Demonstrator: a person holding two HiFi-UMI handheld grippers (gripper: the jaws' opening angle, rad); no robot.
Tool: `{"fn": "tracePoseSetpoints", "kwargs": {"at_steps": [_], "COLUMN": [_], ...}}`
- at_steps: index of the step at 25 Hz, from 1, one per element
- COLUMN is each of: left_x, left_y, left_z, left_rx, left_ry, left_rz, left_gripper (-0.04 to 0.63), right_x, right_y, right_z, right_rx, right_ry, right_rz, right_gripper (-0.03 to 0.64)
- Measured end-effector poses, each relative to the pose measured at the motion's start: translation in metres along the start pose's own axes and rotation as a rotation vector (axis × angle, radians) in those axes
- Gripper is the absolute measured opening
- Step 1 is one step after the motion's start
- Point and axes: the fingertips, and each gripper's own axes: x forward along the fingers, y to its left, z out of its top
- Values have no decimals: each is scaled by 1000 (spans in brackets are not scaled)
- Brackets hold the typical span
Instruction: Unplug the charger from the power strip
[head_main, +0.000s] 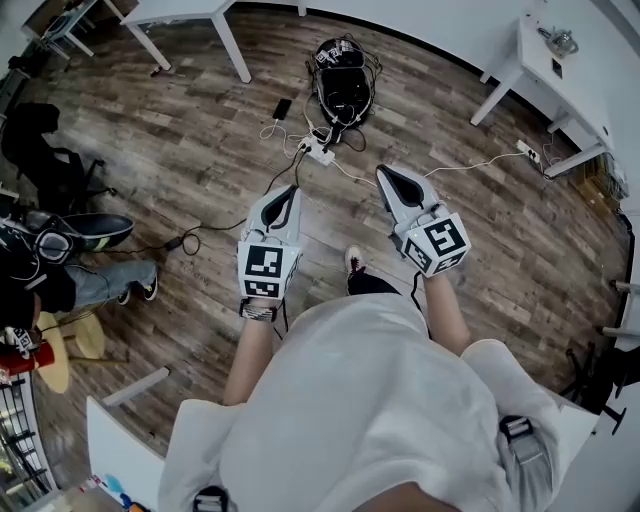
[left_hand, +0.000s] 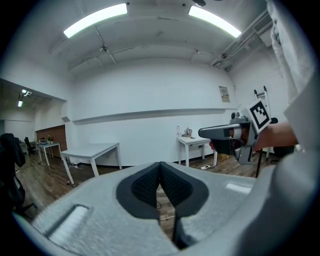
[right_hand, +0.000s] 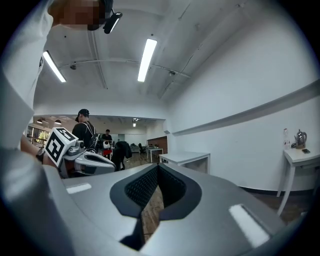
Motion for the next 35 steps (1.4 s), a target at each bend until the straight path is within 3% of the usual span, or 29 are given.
{"fn": "tracePoseSetpoints", "kwargs": {"at_steps": [7,21,27,35], "left_x": [56,159,182,193], "left_y": [30,51,56,82], "left_z": [1,3,7,3], "left_rx": [-32,-53,-40,-55], "left_ry": [42,87,103,115], "left_rz": [41,70,57,31], "left_gripper": [3,3,3,3], "right_x": [41,103,119,139], "right_y": [-43,-133,-140,-143], "right_z": [-17,-20,-18,-25], "right_rx": [30,44,-1,33], "right_ry": [76,108,136,181], "right_rz": [29,87,94,51], "right_gripper": [2,2,2,2]}}
